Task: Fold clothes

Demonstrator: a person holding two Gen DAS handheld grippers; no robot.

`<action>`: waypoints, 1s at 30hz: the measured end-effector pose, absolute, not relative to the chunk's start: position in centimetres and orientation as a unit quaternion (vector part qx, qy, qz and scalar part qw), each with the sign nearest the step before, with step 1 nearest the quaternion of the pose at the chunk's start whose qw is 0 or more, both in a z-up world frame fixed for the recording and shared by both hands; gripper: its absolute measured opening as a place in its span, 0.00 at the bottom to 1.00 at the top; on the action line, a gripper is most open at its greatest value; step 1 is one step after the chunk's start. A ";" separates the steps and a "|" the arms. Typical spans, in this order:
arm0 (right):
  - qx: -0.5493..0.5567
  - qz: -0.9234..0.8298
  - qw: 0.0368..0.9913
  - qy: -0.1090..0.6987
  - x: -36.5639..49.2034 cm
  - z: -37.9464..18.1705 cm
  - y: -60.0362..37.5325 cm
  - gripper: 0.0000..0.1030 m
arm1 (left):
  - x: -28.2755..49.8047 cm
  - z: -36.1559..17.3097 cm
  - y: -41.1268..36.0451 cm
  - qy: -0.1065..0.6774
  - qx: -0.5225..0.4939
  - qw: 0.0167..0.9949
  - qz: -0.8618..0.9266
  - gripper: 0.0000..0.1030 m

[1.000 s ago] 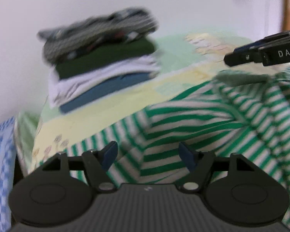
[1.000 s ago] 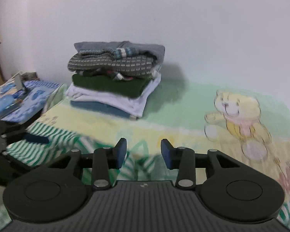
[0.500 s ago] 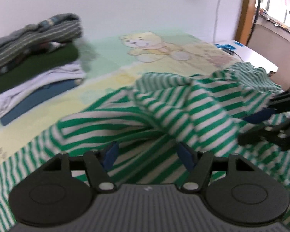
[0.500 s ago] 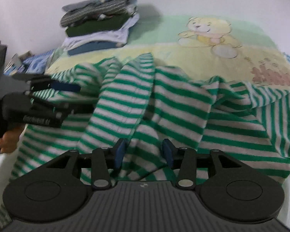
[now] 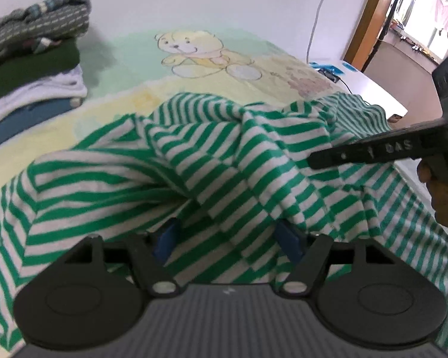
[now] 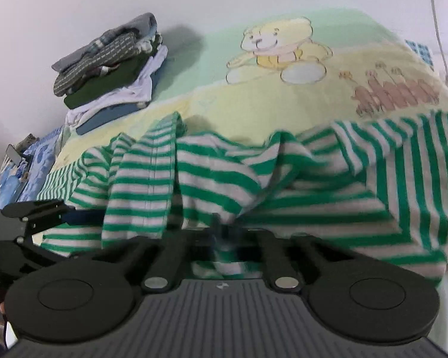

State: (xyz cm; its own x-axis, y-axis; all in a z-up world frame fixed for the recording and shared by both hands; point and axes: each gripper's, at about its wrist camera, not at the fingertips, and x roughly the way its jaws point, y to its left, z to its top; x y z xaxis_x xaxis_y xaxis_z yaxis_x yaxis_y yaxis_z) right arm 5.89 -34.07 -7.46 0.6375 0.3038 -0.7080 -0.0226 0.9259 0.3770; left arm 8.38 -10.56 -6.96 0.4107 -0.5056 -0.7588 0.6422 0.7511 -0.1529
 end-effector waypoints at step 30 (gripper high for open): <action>0.201 0.116 0.897 0.377 9.4 -6.5 -40.5 0.36 | 10.6 -4.5 -10.2 0.409 0.074 0.867 -0.276 0.23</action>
